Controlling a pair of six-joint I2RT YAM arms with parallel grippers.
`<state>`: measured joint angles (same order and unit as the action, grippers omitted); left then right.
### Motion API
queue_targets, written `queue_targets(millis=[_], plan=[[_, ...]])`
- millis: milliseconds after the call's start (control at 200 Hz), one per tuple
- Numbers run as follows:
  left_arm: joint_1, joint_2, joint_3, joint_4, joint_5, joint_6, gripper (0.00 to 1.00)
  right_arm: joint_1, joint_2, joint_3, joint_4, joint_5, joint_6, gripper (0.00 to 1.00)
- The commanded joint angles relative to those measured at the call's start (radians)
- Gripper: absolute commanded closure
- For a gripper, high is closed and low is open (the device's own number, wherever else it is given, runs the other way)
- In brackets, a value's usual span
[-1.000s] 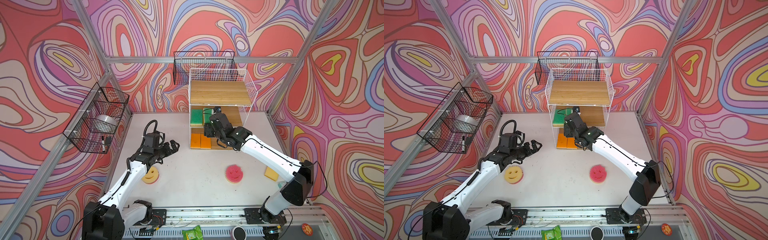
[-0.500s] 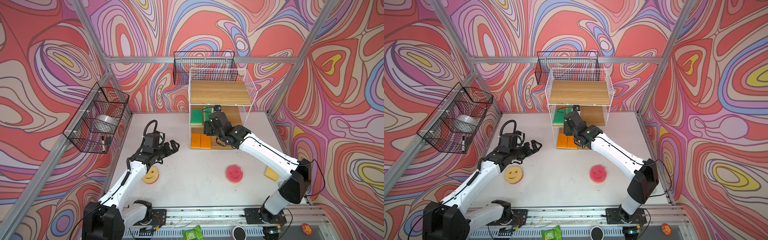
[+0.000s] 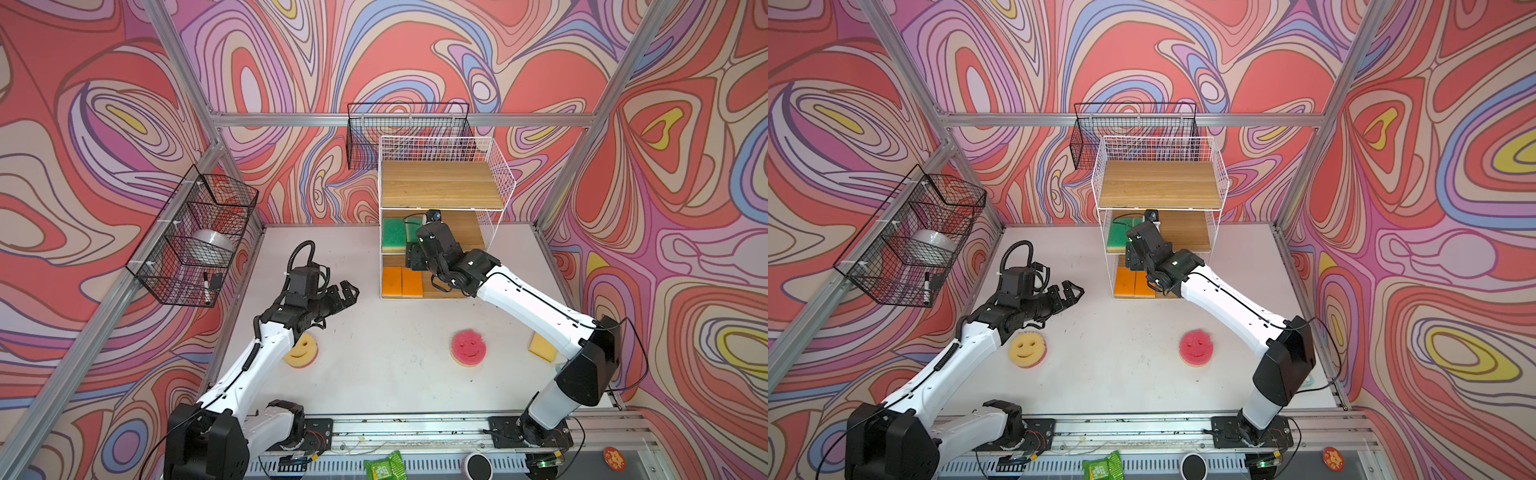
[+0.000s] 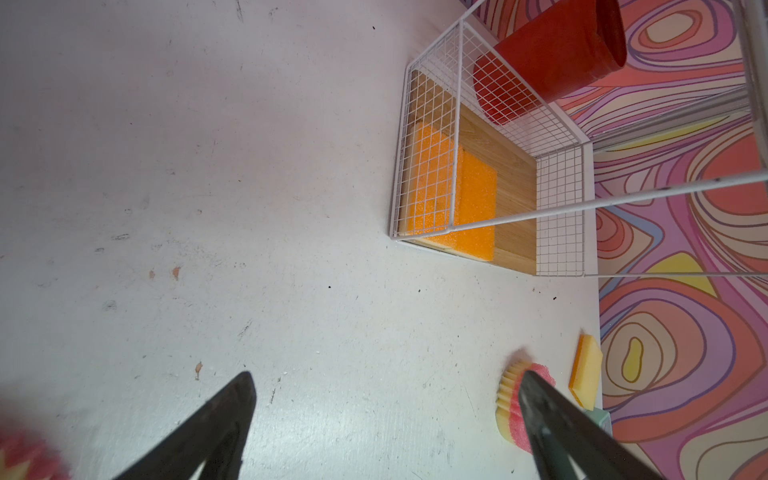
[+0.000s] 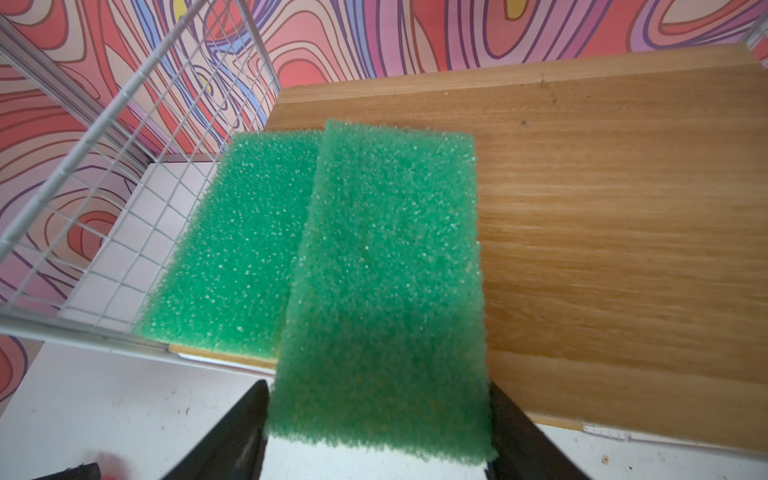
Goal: Place and organize the cleaning sponges onto the shelf
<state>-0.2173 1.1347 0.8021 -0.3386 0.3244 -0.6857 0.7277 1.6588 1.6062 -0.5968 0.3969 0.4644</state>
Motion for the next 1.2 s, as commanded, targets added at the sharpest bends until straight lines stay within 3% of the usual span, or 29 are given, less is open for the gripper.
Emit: queue_targets(millis=[0, 1036, 1197], plan=[[-0.007, -0.004, -0.008, 0.014, -0.002, -0.008, 0.00, -0.010, 0.013, 0.019, 0.026, -0.005, -0.003, 0.19], [-0.007, -0.003, -0.011, 0.013, 0.000, -0.009, 0.00, -0.010, -0.014, 0.012, -0.011, 0.085, -0.056, 0.19], [-0.007, -0.001, -0.010, 0.013, 0.002, -0.010, 0.00, -0.010, -0.029, 0.000, 0.000, 0.089, -0.049, 0.25]])
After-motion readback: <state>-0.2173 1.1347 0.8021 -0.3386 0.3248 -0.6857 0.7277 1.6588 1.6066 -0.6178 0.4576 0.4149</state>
